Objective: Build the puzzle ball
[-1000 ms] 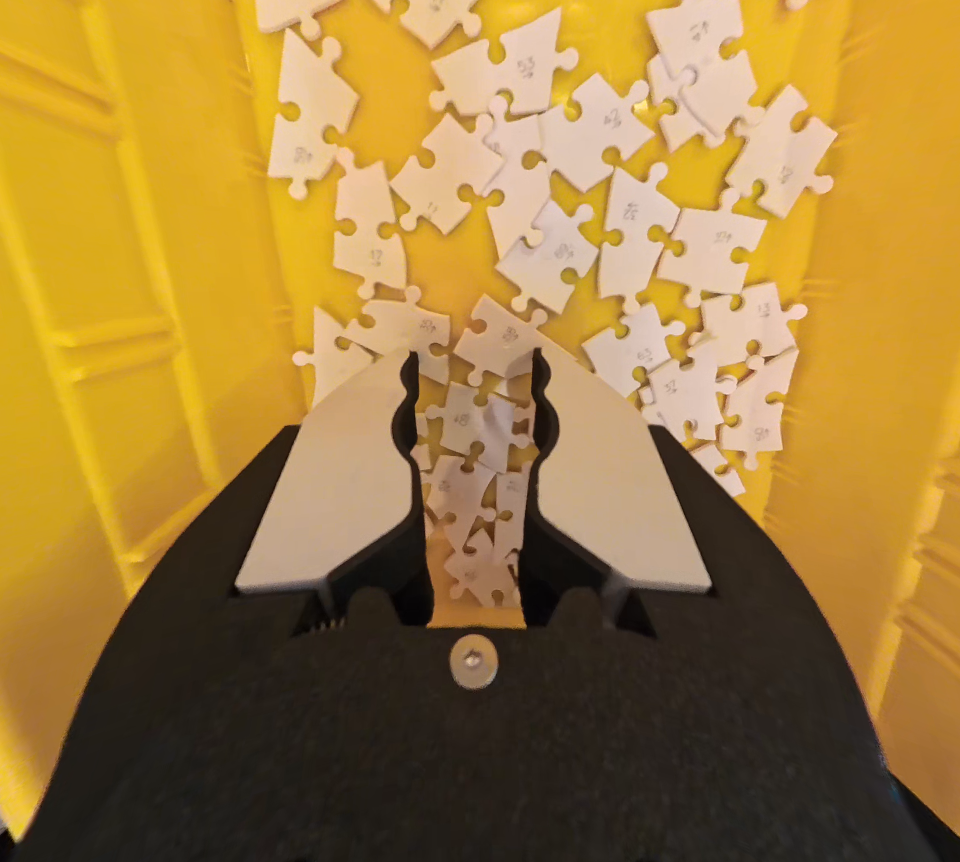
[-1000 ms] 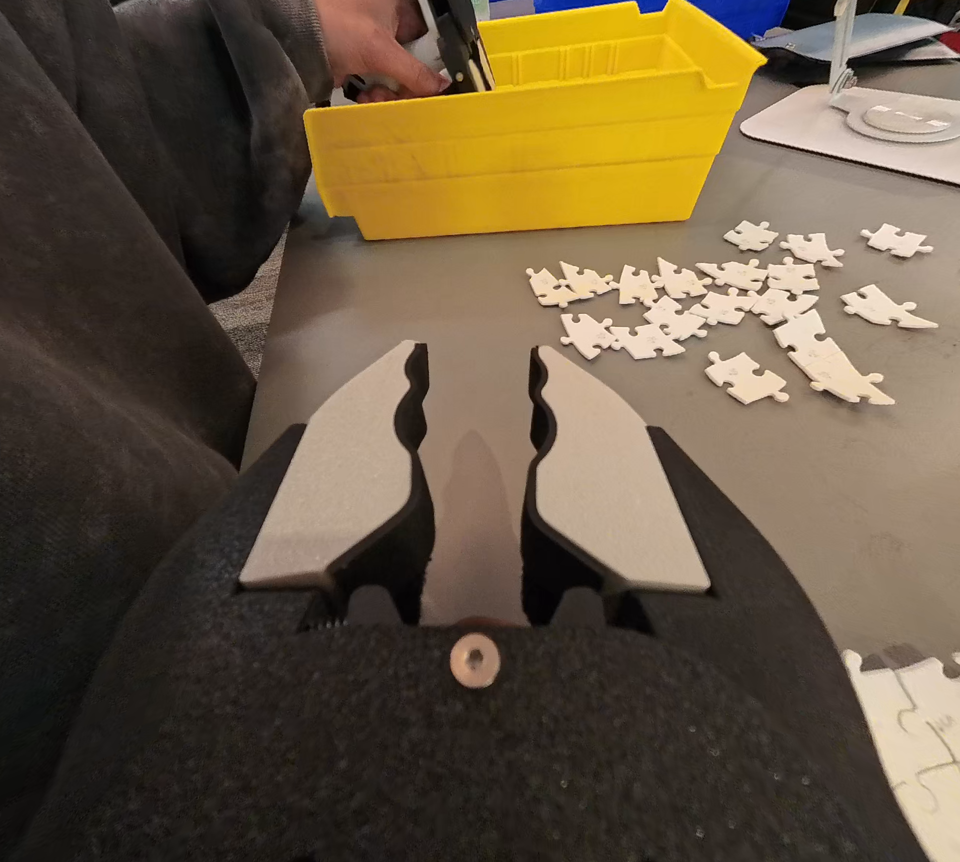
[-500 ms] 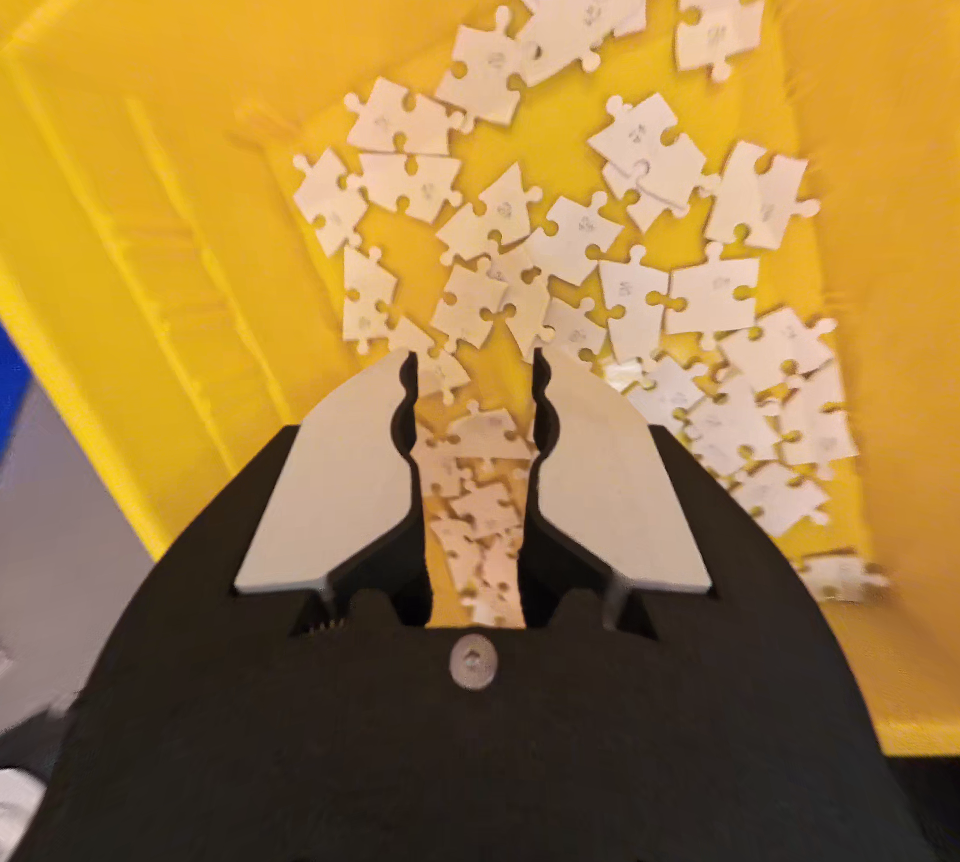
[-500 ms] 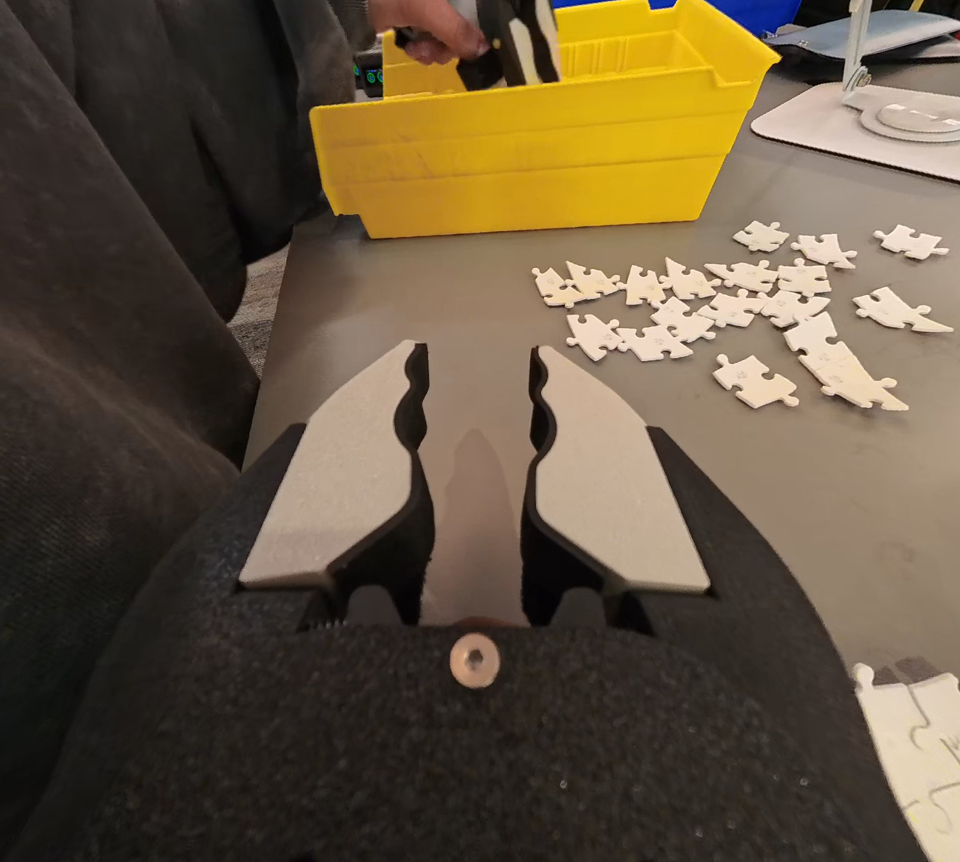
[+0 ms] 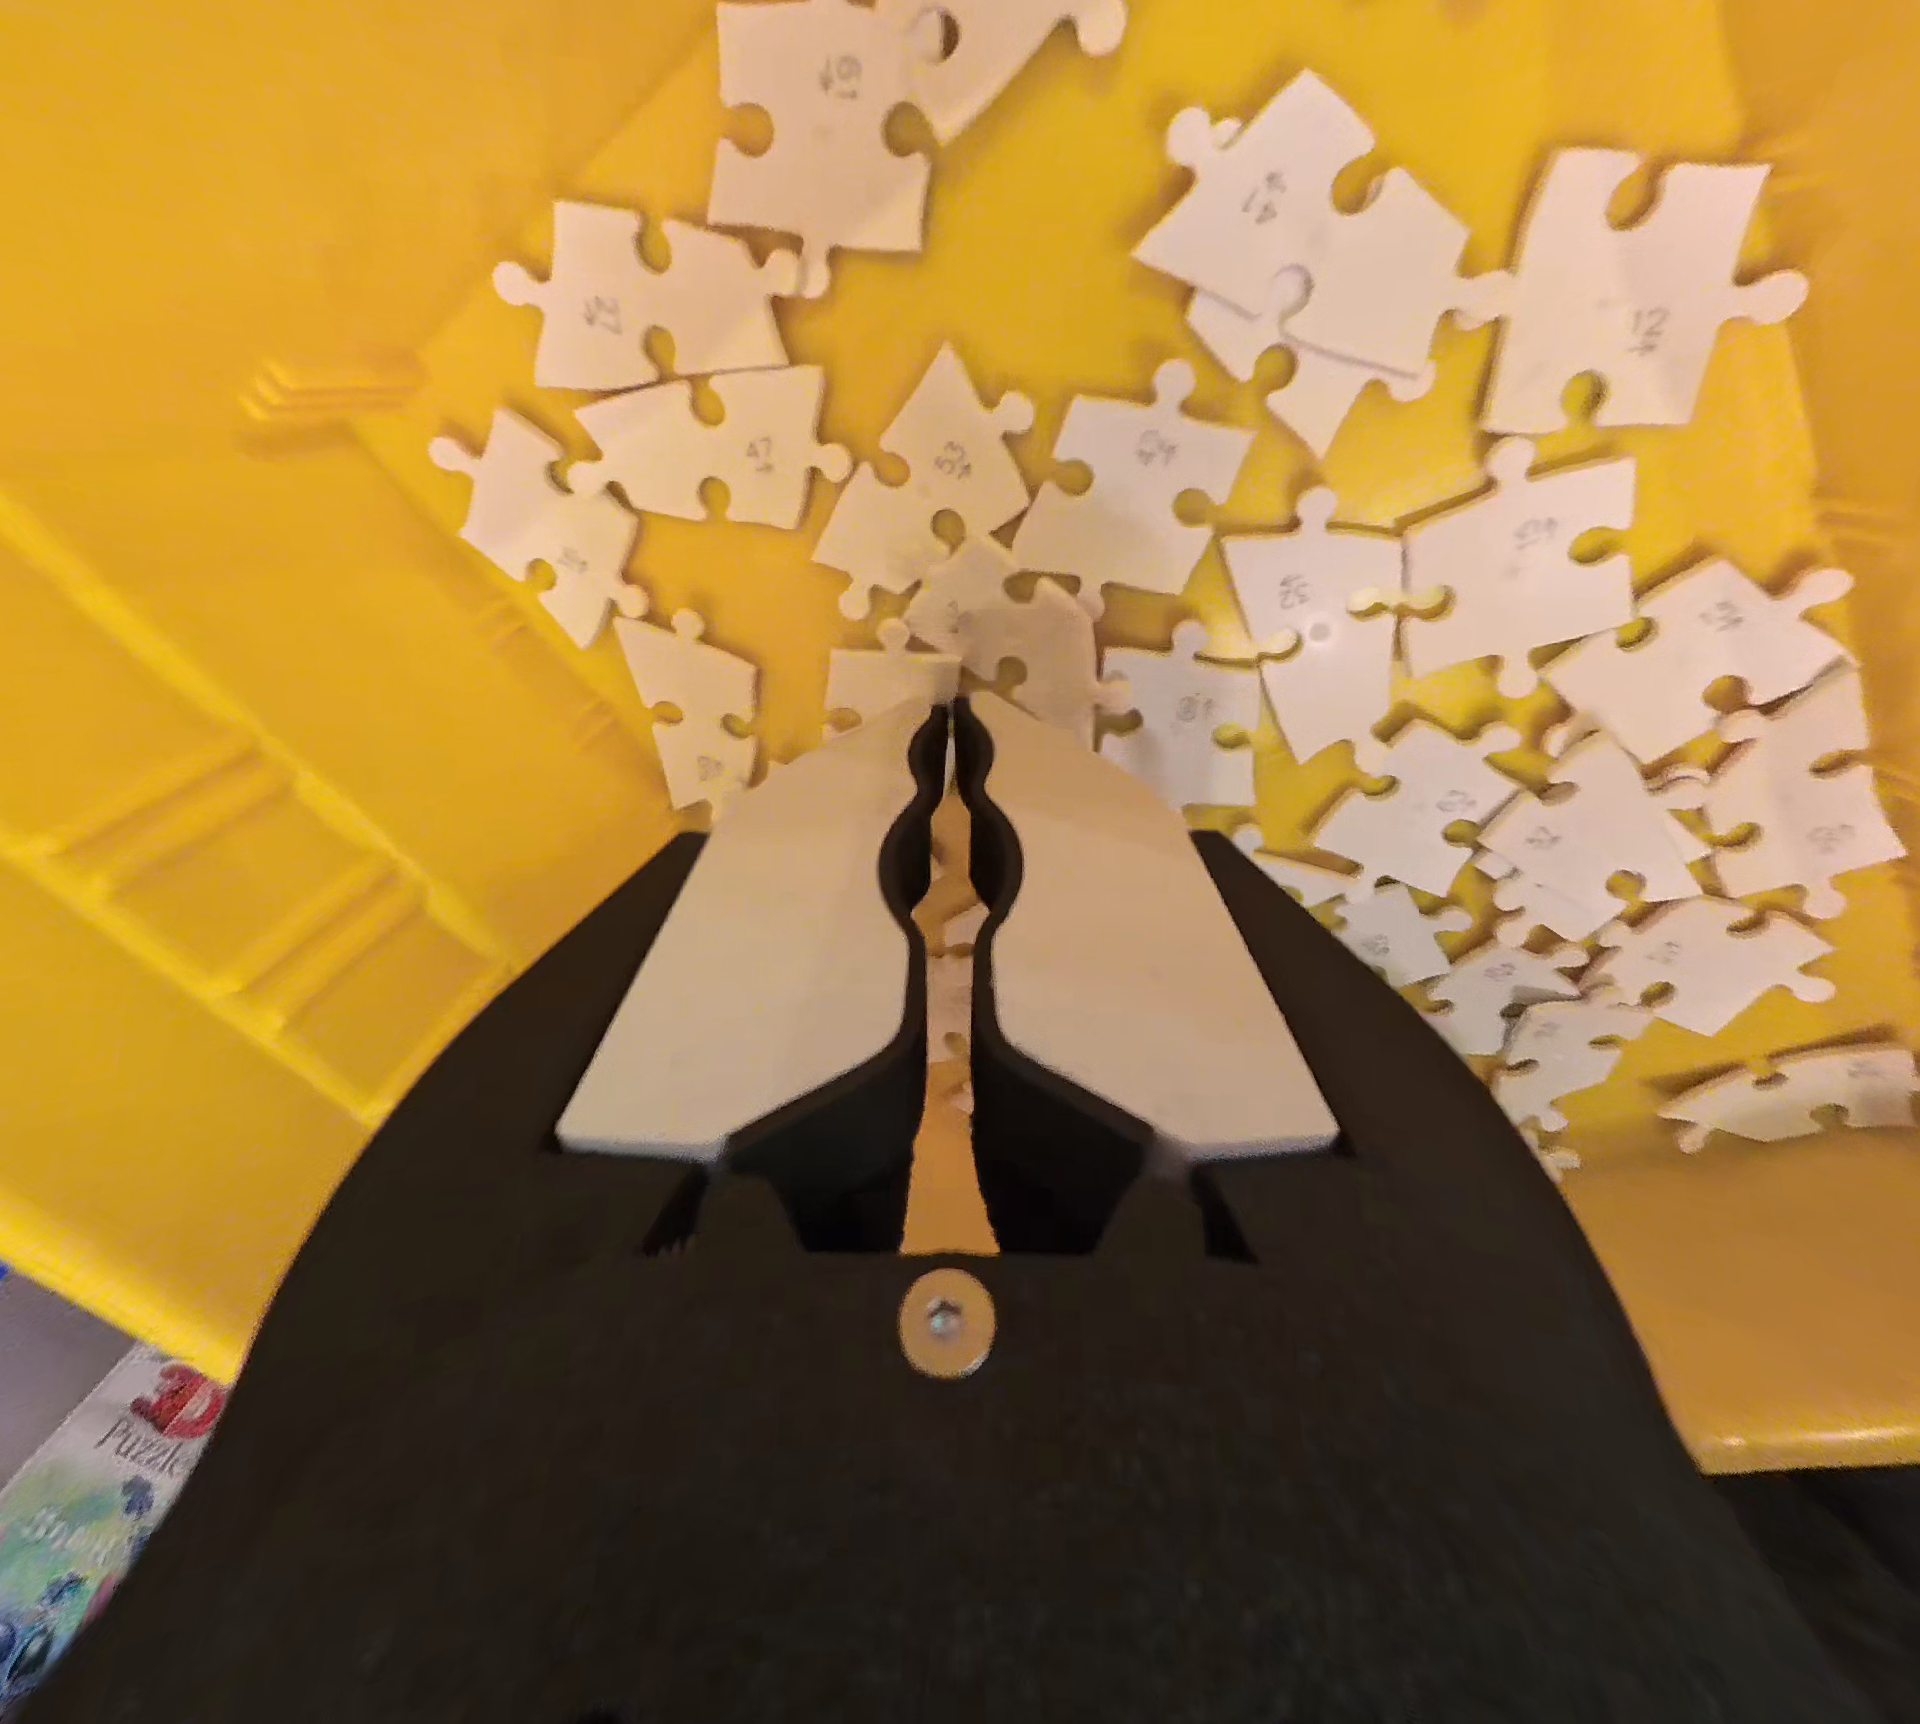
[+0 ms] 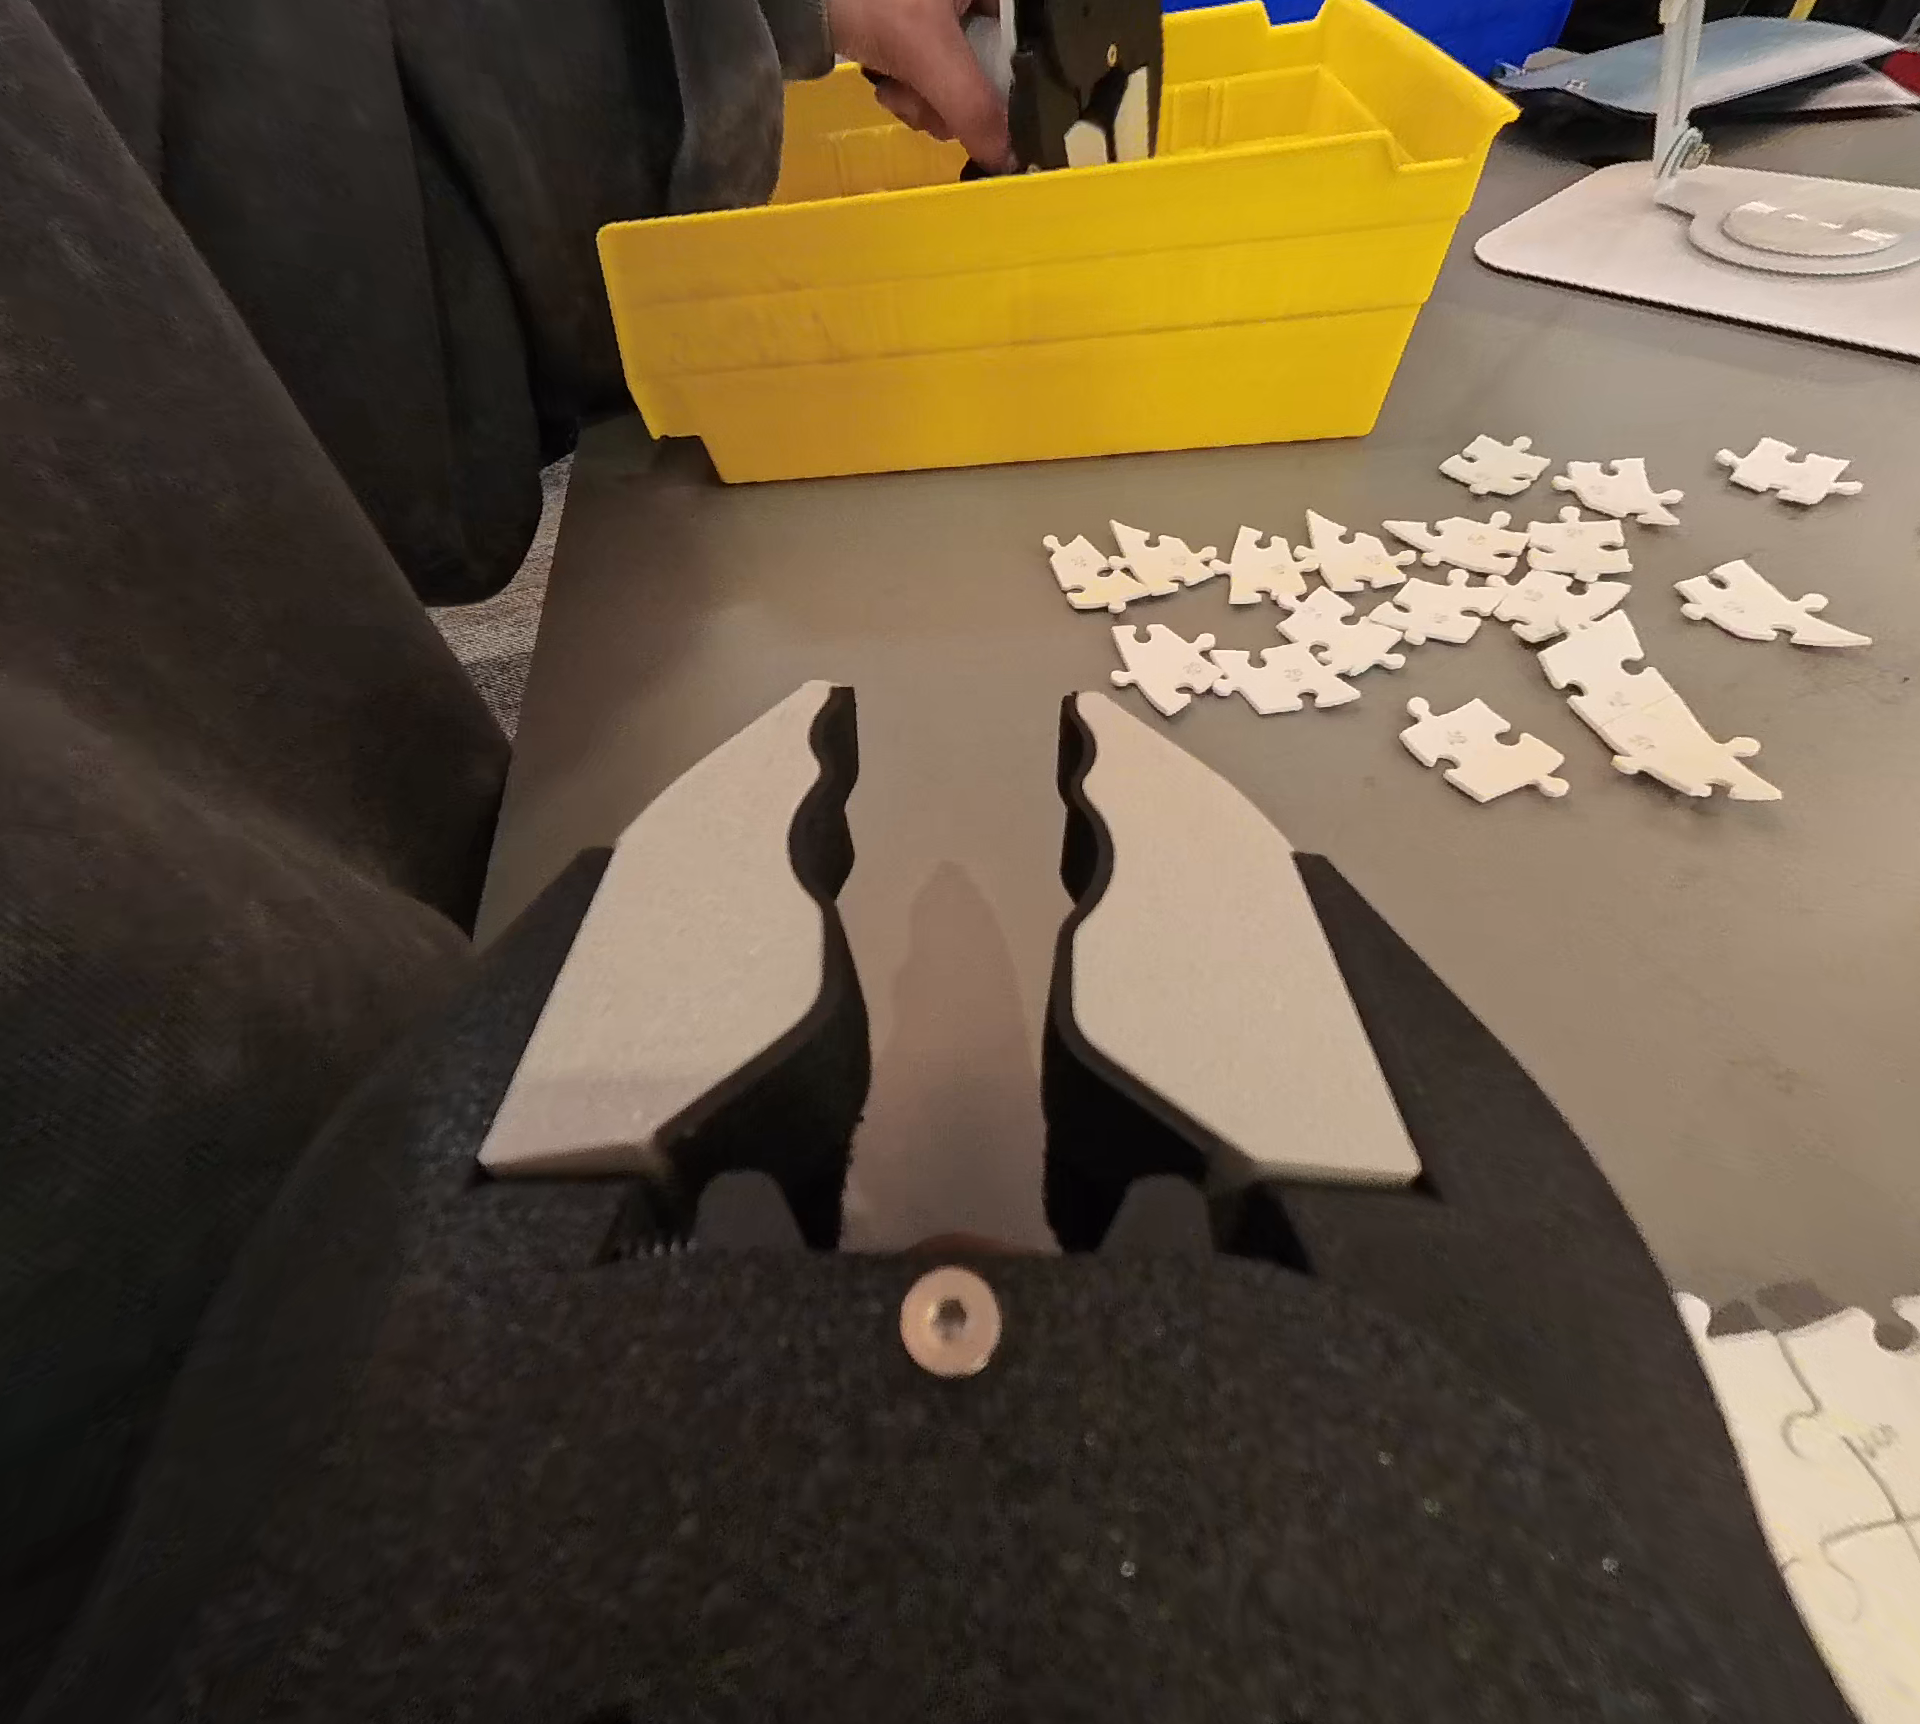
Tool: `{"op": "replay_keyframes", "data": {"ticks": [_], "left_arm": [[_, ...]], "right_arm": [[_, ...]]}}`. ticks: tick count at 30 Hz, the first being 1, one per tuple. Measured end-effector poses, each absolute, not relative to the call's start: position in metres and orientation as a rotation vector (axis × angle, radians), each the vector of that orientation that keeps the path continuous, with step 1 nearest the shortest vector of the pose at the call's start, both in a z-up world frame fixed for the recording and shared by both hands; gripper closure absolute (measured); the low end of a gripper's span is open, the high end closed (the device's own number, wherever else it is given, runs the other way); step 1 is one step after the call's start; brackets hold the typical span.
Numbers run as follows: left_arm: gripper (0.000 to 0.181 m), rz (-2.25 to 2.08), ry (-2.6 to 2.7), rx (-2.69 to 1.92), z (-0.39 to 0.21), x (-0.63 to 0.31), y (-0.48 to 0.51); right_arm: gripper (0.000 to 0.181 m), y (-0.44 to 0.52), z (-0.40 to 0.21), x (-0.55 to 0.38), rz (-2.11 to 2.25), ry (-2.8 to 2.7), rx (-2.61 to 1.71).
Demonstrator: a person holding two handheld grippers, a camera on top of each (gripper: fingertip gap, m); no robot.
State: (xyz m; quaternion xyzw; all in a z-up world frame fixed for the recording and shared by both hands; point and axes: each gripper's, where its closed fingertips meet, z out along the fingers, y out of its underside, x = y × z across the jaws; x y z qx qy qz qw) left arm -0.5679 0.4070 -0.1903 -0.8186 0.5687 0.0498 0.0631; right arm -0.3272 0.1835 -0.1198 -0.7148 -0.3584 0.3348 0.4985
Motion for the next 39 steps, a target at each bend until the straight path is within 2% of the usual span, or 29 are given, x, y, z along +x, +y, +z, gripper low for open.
{"op": "replay_keyframes", "data": {"ticks": [2, 4, 6, 15, 20, 29, 34, 39], "left_arm": [[0.178, 0.175, 1.702, -2.480, -0.189, -0.574, 0.406], [0.156, 0.158, 1.655, -2.495, -0.185, -0.578, 0.406], [0.147, 0.097, 1.612, -2.515, -0.180, -0.579, 0.406], [0.139, 0.126, 1.684, -2.549, -0.188, -0.578, 0.414], [0.156, 0.004, 1.679, -2.695, -0.191, -0.577, 0.405], [0.156, 0.118, 1.664, -2.626, -0.181, -0.584, 0.406], [0.156, 0.106, 1.455, -2.525, -0.132, -0.579, 0.402], [0.156, -0.092, 1.220, -2.334, -0.052, -0.533, 0.366]], "right_arm": [[0.144, 0.183, -0.119, -0.327, 0.813, -0.869, -1.726], [0.144, 0.183, -0.119, -0.326, 0.815, -0.866, -1.726], [0.144, 0.183, -0.119, -0.326, 0.820, -0.862, -1.724], [0.144, 0.183, -0.119, -0.325, 0.809, -0.864, -1.725], [0.144, 0.183, -0.118, -0.324, 0.807, -0.862, -1.726], [0.144, 0.183, -0.117, -0.322, 0.809, -0.854, -1.722], [0.144, 0.182, -0.115, -0.323, 0.814, -0.857, -1.712], [0.145, 0.181, -0.110, -0.322, 0.822, -0.852, -1.693]]}}
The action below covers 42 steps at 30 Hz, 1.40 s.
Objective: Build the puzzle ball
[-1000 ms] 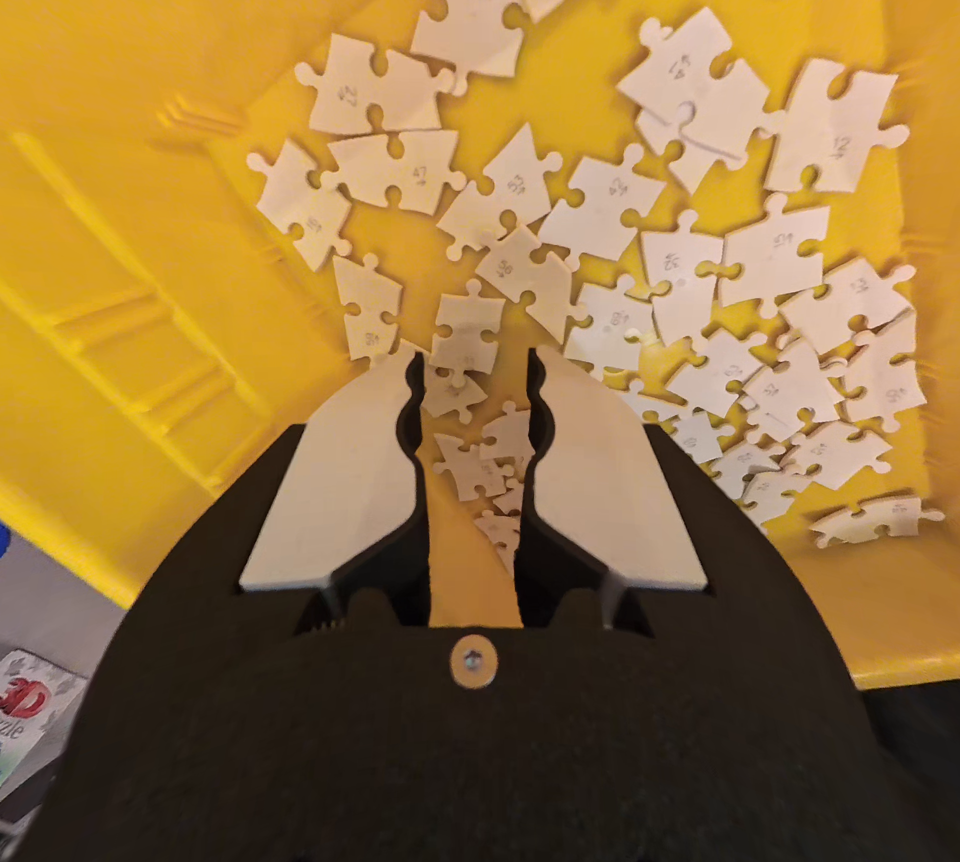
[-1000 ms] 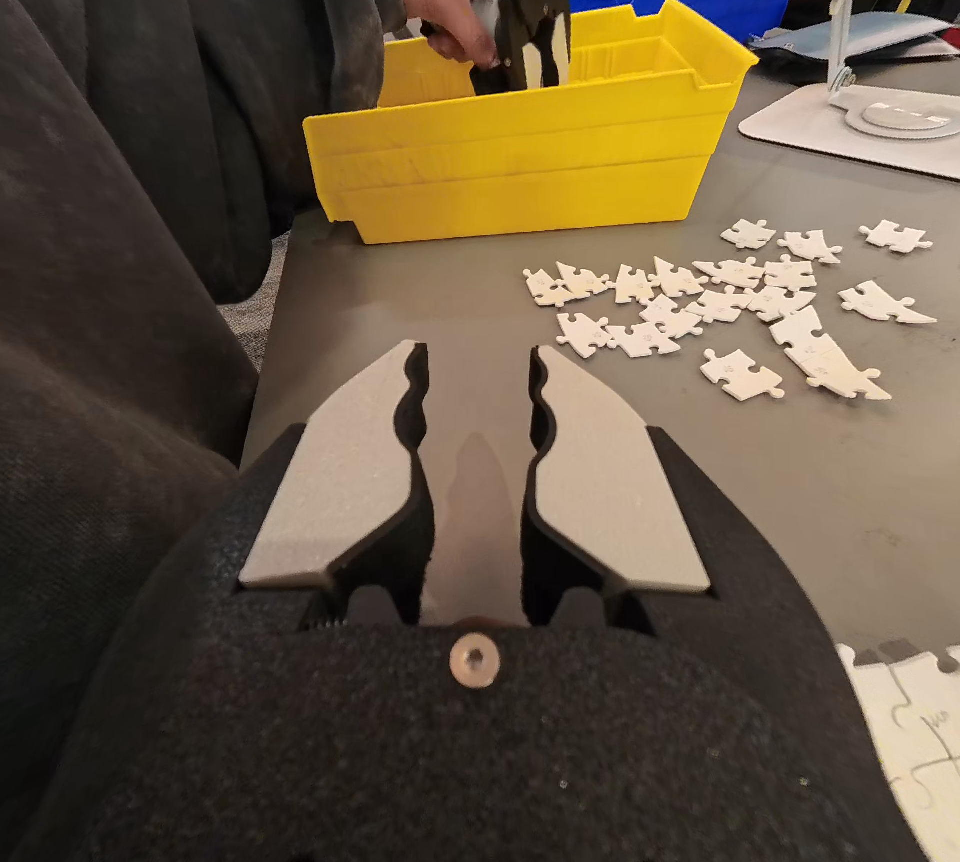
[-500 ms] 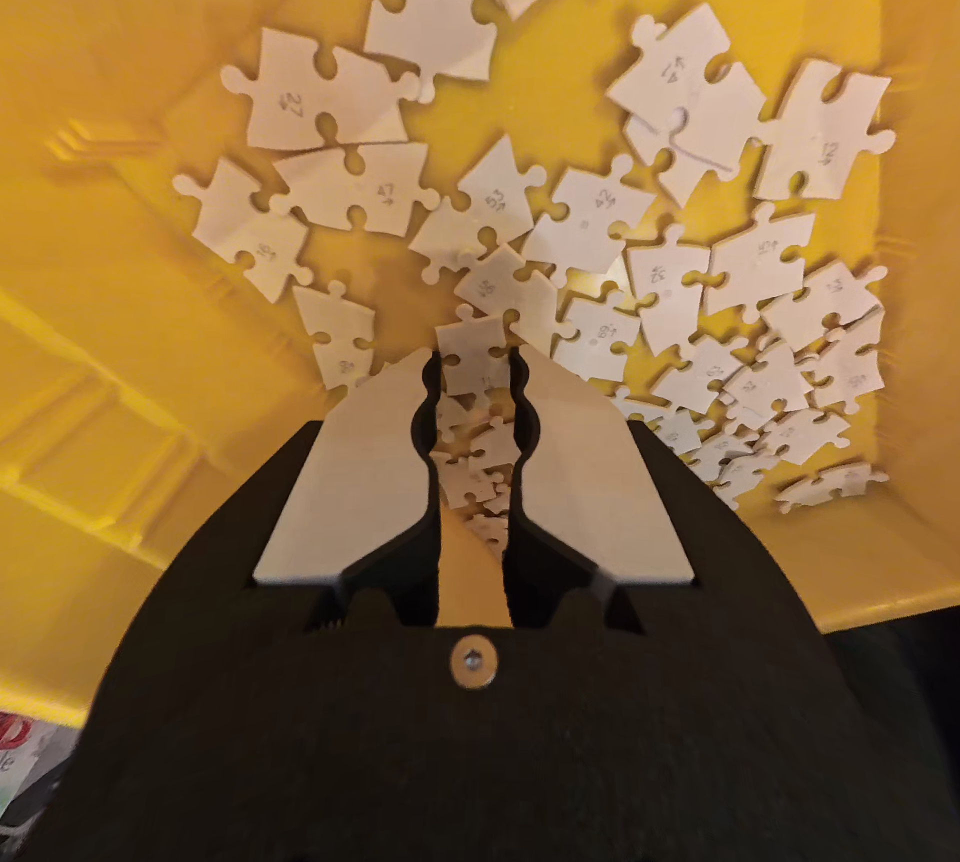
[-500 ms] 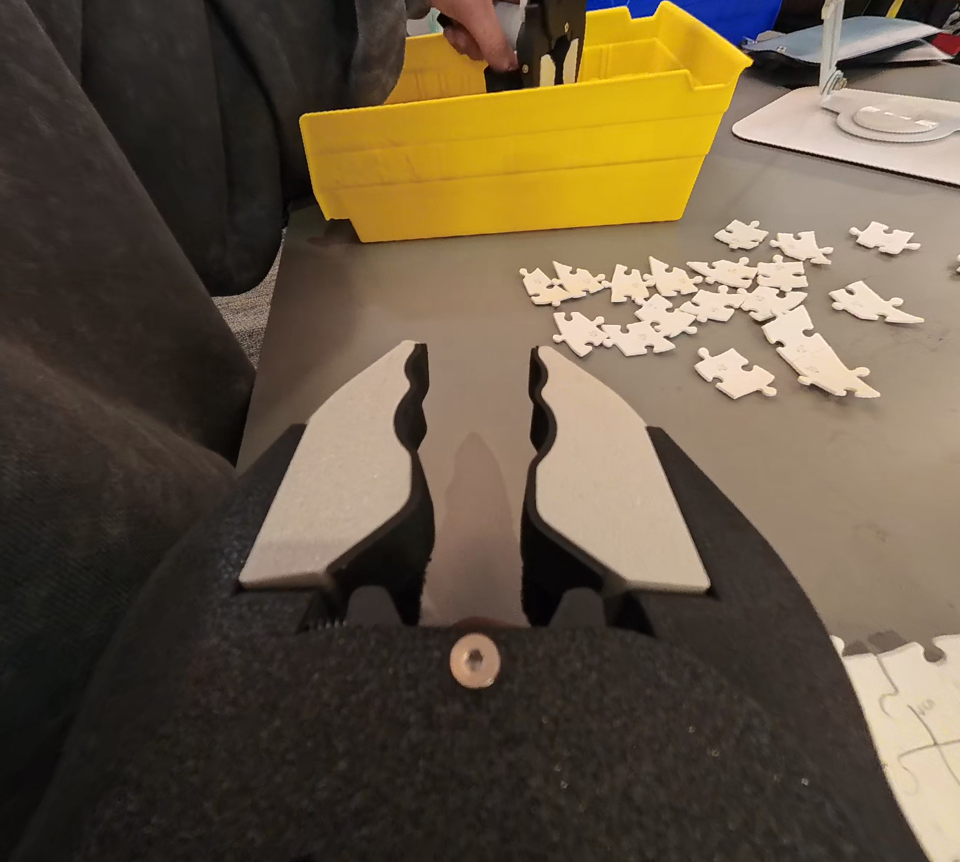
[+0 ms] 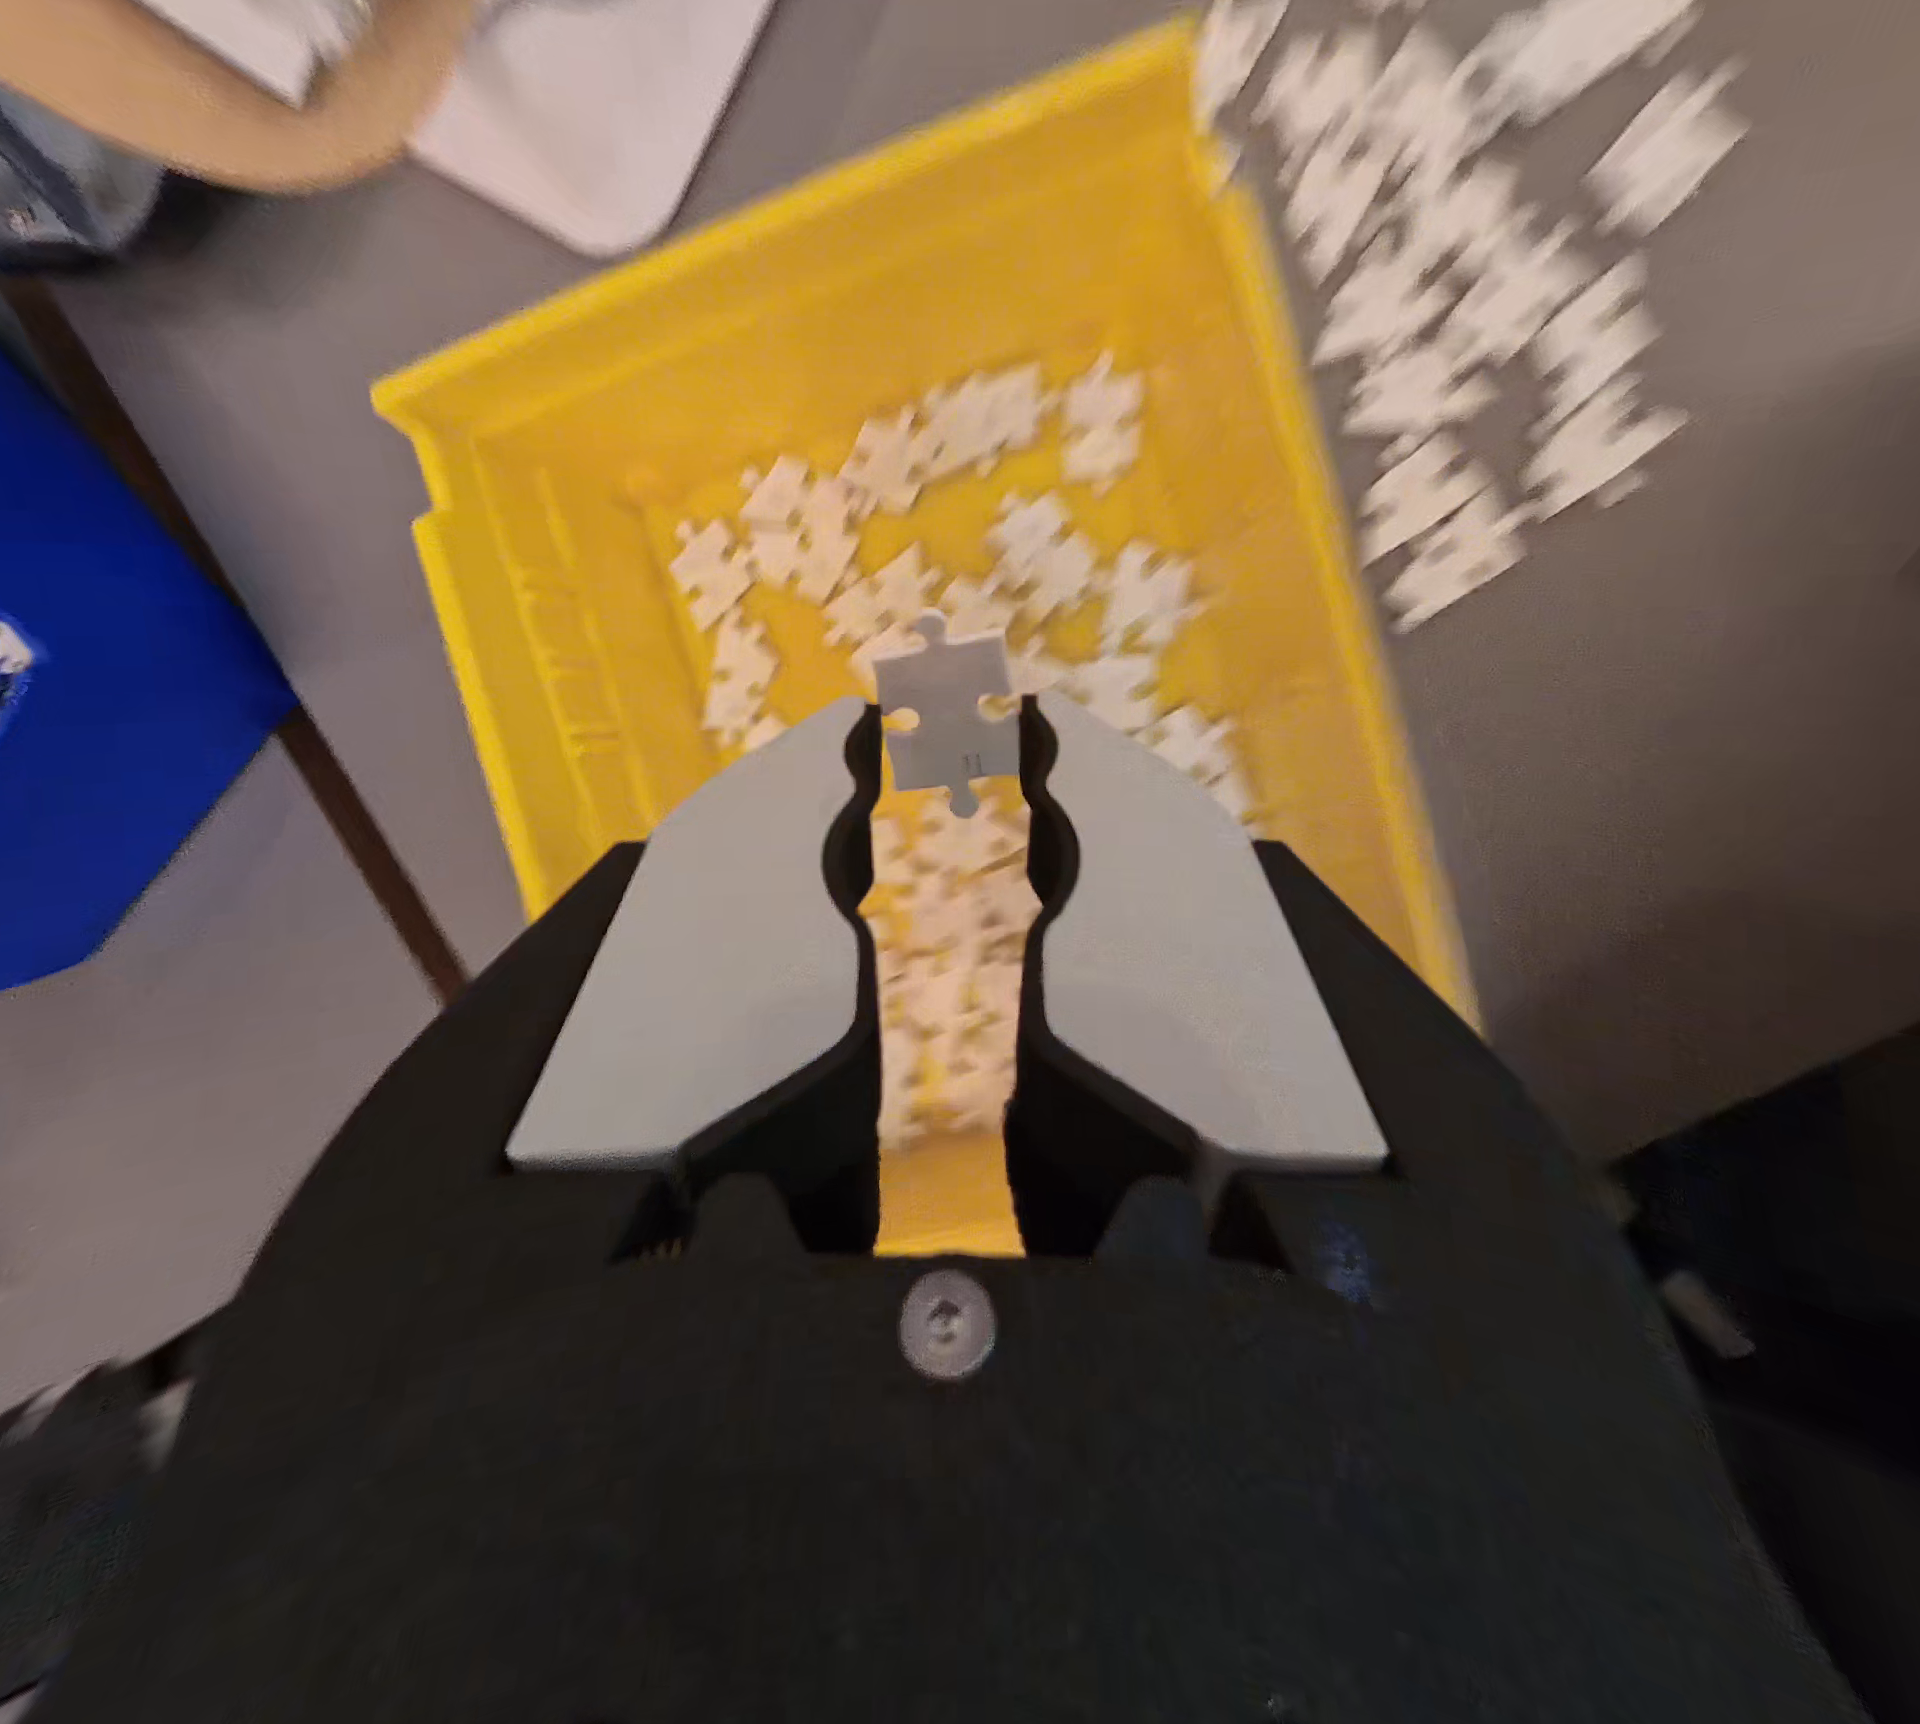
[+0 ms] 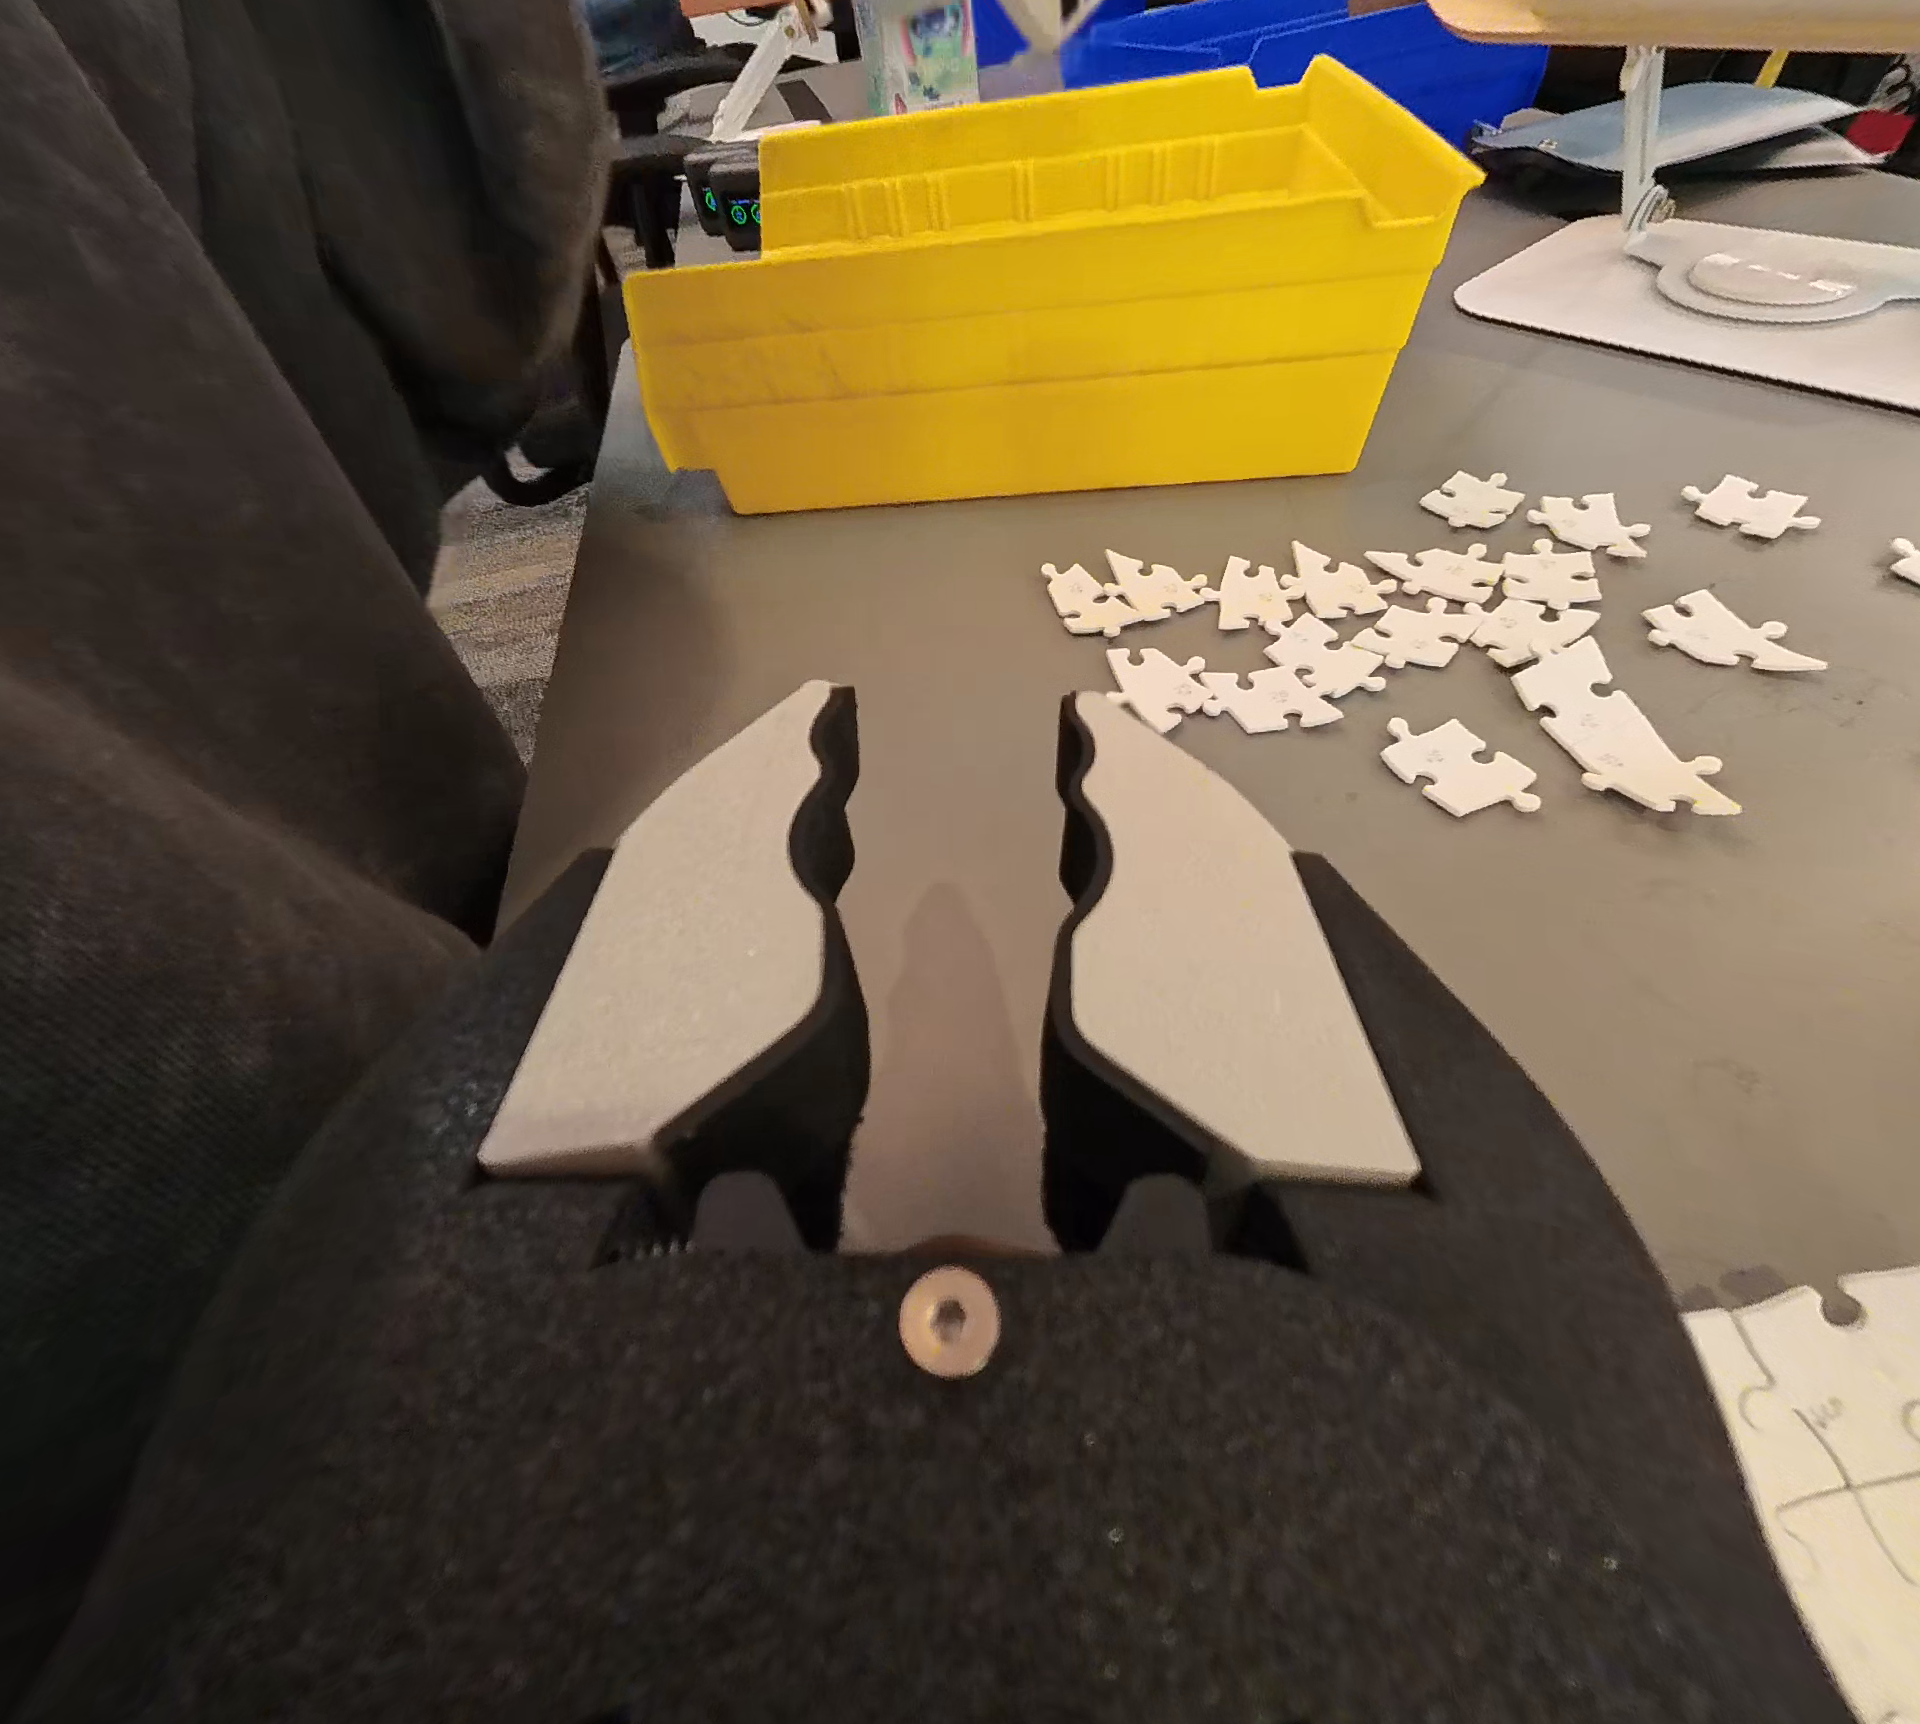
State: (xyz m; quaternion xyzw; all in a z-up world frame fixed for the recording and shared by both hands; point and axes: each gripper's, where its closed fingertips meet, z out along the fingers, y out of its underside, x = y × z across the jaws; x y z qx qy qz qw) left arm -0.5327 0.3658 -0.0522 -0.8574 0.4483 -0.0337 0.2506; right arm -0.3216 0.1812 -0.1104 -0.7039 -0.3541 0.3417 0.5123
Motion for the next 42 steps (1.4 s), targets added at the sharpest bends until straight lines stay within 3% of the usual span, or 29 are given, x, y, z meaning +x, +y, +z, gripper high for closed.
{"op": "replay_keyframes", "data": {"ticks": [5, 12, 19, 26, 35, 39, 42], "left_arm": [[0.157, -0.591, 1.025, -2.343, -0.027, -0.431, 0.284], [0.156, -0.734, 1.162, -2.619, -0.135, -0.306, 0.199], [0.157, -0.650, 1.435, -2.643, -0.174, -0.240, 0.143], [0.156, -0.478, 1.558, -2.651, -0.186, -0.197, 0.112], [0.156, -0.349, 1.443, -2.702, -0.194, -0.187, 0.104], [0.140, -0.360, 1.408, -2.643, -0.184, -0.188, 0.107], [0.139, -0.416, 1.358, -2.504, -0.162, -0.198, 0.116]], "right_arm": [[0.145, 0.179, -0.103, -0.313, 0.775, -0.848, -1.692], [0.148, 0.156, -0.097, -0.272, 0.644, -0.872, -1.701], [0.149, 0.132, -0.113, -0.198, 0.507, -0.731, -1.799], [0.145, 0.127, -0.141, -0.131, 0.479, -0.553, -2.042], [0.145, 0.122, -0.134, -0.116, 0.530, -0.491, -2.019], [0.145, 0.121, -0.134, -0.120, 0.488, -0.540, -2.011], [0.145, 0.121, -0.133, -0.125, 0.484, -0.564, -1.989]]}}
